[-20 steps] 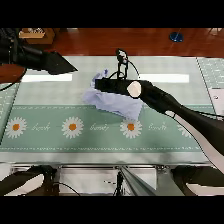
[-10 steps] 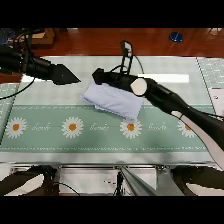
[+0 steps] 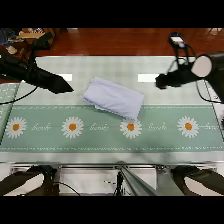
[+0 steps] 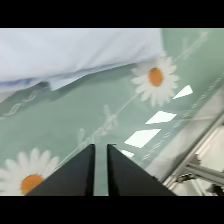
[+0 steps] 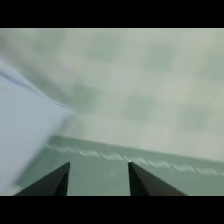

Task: Fold the shirts.

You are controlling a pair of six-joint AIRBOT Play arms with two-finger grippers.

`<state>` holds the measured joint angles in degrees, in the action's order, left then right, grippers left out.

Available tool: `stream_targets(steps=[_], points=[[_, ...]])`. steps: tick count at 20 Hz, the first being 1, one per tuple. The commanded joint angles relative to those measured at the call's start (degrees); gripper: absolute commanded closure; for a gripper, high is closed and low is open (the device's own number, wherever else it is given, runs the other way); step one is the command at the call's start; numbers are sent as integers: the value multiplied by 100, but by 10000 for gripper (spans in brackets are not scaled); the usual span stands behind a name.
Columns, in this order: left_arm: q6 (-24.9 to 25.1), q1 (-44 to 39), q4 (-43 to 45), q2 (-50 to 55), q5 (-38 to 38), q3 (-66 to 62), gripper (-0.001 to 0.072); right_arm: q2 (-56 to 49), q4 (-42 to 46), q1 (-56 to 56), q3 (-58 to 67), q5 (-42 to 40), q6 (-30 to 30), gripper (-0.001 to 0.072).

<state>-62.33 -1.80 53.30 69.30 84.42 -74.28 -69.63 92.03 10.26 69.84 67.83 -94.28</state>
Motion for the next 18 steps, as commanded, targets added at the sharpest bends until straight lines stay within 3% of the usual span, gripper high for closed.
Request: stream_targets(steps=[1,2,6,11,15,17,18], points=[[-162,181,850,11,7,22,481,127,-254,-1034,-645,831,68,199],[-321,236,1097,11,7,22,436,127,-984,-1213,-977,455,81,148],[-732,332,1805,11,11,22,436,76,-3829,-1231,-2269,-1384,754,111],[-807,326,1832,11,11,22,437,-706,-5066,-538,-2717,-2341,1257,111],[-918,323,1832,11,15,22,438,-1360,-6725,197,-2717,-3193,2076,114],[-916,321,1832,11,15,22,438,-1561,-7173,448,-2717,-3467,2081,155],[-916,319,1829,11,15,22,438,-1600,-7291,503,-2717,-3486,2107,308]])
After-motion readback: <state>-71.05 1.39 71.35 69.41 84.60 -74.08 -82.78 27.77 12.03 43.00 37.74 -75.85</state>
